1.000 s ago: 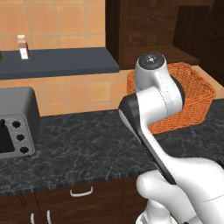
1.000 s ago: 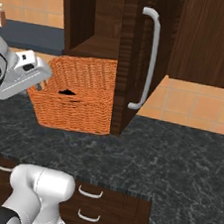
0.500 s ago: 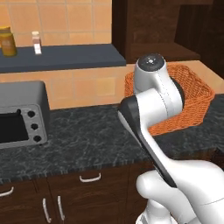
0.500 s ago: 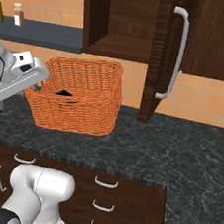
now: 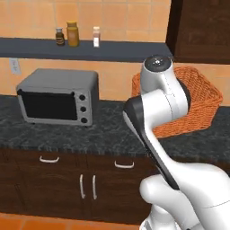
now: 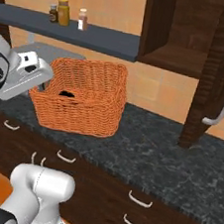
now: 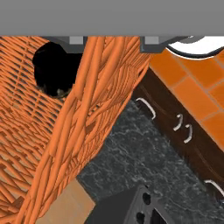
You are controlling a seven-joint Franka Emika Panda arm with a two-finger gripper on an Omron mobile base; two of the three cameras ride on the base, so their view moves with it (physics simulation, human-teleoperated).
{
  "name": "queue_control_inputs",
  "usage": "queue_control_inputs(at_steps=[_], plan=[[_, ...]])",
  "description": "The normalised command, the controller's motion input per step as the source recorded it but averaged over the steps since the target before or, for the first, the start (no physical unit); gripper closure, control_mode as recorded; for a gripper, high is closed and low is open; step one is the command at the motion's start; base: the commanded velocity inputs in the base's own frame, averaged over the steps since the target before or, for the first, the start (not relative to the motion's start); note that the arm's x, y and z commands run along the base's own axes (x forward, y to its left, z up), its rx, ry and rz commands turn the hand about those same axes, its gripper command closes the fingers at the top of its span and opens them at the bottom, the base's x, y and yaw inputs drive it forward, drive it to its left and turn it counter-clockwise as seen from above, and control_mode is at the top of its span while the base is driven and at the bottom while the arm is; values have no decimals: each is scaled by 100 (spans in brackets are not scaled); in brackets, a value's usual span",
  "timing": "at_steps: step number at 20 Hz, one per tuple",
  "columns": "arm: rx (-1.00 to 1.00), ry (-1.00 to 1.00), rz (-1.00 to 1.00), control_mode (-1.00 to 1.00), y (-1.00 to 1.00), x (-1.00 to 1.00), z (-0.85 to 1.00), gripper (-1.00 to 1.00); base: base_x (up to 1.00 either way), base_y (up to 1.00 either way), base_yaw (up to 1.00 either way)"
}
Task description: Open the cabinet, pick up the bread from the cabinet and place it in the basket. Then move the basket to the dining counter.
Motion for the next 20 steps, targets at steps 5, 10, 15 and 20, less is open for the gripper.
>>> queue_control_inputs(at_steps=[5, 10, 15, 20], plan=[[0, 0, 0, 100, 0, 0, 0, 100, 0, 40, 77], [0, 0, 0, 100, 0, 0, 0, 100, 0, 68, 79], [0, 0, 0, 100, 0, 0, 0, 100, 0, 88, 73], [0, 0, 0, 100, 0, 0, 0, 100, 0, 86, 73]])
